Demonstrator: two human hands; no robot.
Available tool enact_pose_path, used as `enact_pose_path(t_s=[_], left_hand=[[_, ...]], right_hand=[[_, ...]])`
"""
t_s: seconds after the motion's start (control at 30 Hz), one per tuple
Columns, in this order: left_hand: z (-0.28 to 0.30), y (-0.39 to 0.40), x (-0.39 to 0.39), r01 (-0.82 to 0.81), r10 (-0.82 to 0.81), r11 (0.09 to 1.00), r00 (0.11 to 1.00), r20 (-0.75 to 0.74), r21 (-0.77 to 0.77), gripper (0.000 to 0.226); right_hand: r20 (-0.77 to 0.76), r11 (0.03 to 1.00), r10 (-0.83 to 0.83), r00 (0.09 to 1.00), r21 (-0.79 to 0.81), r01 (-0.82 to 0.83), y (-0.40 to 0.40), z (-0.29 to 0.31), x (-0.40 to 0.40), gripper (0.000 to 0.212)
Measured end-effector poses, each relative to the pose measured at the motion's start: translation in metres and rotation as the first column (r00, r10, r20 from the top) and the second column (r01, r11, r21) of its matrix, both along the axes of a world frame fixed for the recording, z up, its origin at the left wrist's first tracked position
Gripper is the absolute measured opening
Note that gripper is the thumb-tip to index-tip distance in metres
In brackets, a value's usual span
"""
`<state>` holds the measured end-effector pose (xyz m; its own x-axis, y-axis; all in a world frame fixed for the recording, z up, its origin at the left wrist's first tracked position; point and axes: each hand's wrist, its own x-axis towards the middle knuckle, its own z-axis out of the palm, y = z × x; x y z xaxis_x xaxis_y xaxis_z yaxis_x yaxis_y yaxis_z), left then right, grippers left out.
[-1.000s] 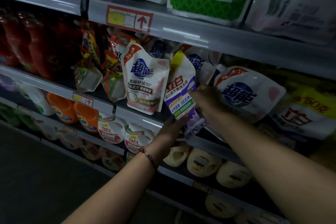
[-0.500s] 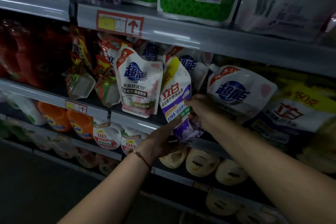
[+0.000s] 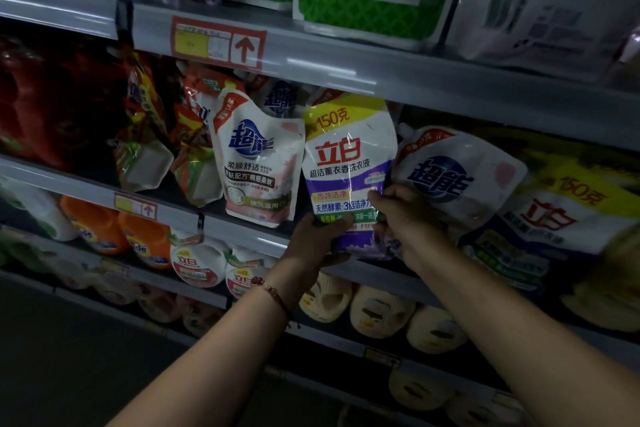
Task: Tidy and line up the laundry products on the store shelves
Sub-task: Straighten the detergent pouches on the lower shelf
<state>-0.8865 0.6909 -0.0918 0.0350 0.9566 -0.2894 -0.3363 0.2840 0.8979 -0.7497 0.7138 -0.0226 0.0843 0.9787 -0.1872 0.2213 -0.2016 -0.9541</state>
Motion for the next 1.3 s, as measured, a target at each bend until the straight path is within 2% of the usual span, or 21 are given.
enact_pose_path(t_s=[0.17,0.27,0.37,0.5,0.6,0.73,0.83,0.93,1.0,1.1,1.2,1.3], left_hand=[[-0.003,0.014,-0.001,-0.099,0.133,0.962,0.983,-0.123,0.255,0.036],[-0.013,0.023,-0.004,-0.136,0.267,0.901,0.922,-0.282,0.411,0.041],[-0.03,0.029,-0.004,-0.14,0.345,0.875,0.853,-0.392,0.464,0.045],[-0.039,0.025,-0.001,-0.113,0.377,0.884,0.746,-0.549,0.454,0.057],[-0.041,0.019,0.0,-0.098,0.378,0.904,0.637,-0.672,0.416,0.073],[-0.048,0.009,-0.002,0.005,0.315,0.93,0.506,-0.803,0.368,0.093],[-0.049,-0.004,-0.002,0.1,0.297,0.926,0.405,-0.864,0.365,0.089],[-0.046,-0.017,-0.006,0.157,0.273,0.932,0.286,-0.919,0.326,0.078],[-0.043,-0.03,-0.009,0.165,0.239,0.944,0.249,-0.939,0.284,0.072],[-0.035,-0.058,-0.014,0.182,0.221,0.952,0.154,-0.963,0.248,0.068],[-0.02,-0.082,-0.019,0.17,0.118,0.978,0.043,-0.992,0.124,0.07],[-0.006,-0.1,-0.023,0.159,0.063,0.986,-0.032,-0.998,0.057,0.071]], right_hand=[[-0.108,0.997,-0.049,0.993,-0.061,0.043,-0.002,-0.011,0.004,0.011],[-0.266,0.991,-0.084,0.96,-0.126,0.052,-0.002,-0.024,-0.001,0.009],[-0.351,0.983,-0.088,0.932,-0.181,0.025,-0.002,-0.039,-0.009,0.009],[-0.147,0.995,-0.048,0.988,-0.095,0.035,0.002,-0.056,-0.013,0.01],[-0.132,0.998,0.022,0.991,-0.052,-0.029,0.0,-0.057,-0.012,0.021],[-0.105,0.994,0.105,0.989,-0.009,-0.107,-0.006,-0.057,-0.009,0.041],[0.014,0.986,0.163,0.987,0.017,-0.163,-0.013,-0.059,-0.004,0.058],[0.145,0.973,0.223,0.964,0.027,-0.229,-0.03,-0.055,0.001,0.064],[0.373,0.942,0.307,0.876,0.013,-0.336,-0.043,-0.053,0.009,0.067],[0.682,0.87,0.369,0.632,-0.015,-0.492,-0.06,-0.057,0.022,0.076],[0.789,0.808,0.365,0.494,-0.006,-0.589,-0.074,-0.055,0.027,0.079],[0.812,0.76,0.411,0.415,-0.054,-0.648,-0.08,-0.047,0.024,0.079]])
